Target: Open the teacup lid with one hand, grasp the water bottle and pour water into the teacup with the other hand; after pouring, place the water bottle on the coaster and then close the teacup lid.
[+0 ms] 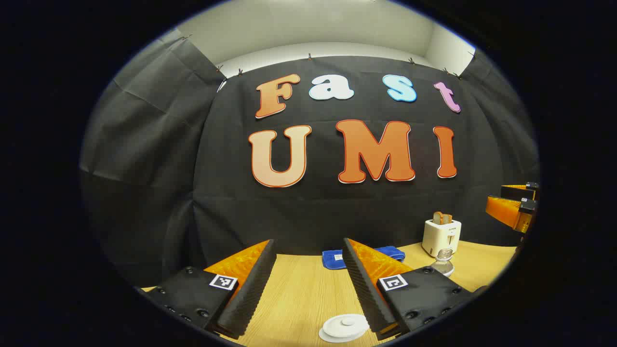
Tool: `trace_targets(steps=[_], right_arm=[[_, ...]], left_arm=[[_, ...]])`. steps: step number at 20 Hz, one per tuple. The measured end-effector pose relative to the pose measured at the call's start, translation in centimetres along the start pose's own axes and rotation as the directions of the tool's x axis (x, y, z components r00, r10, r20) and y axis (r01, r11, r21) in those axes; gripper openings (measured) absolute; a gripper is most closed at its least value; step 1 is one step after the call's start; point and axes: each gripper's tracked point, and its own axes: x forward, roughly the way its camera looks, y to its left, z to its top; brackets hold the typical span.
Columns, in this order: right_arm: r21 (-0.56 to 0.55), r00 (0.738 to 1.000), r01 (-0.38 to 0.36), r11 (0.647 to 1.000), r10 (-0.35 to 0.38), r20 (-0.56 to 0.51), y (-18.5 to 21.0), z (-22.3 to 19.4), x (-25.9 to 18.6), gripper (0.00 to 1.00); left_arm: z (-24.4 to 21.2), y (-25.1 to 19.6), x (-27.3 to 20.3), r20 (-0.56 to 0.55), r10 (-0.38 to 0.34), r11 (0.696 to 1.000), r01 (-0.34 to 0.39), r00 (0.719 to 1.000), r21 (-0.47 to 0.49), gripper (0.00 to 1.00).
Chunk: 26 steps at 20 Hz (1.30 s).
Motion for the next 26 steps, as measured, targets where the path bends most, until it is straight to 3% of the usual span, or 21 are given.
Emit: trace_targets(steps=[10,15,18,26], right_arm=[[0.015,1.0,0.003,1.0,-0.003,-0.004,0.1,-0.3,0.6,0.98],[0.02,1.0,-0.002,1.0,0.001,0.013,0.0,0.1,0.3,0.99],[0.009,1.0,-0.007,1.0,0.007,-0.004,0.2,-0.7,0.3,0.98],[0.01,0.994,-0.095,0.995,0.095,-0.06,3.3,-4.5,-1.2,0.99]], left_arm=[[1.1,0.1,0.3,0.014,0.025,1.0,-0.025,1.0,-0.002,0.91],[0.9,0.4,0.3,0.016,0.032,0.999,-0.032,0.999,-0.015,0.97],[0.3,0.2,0.2,0.008,0.018,0.999,-0.018,1.0,-0.028,0.94],[-4.5,-0.3,-0.2,-0.079,-0.03,0.998,0.026,0.996,-0.057,0.97]])
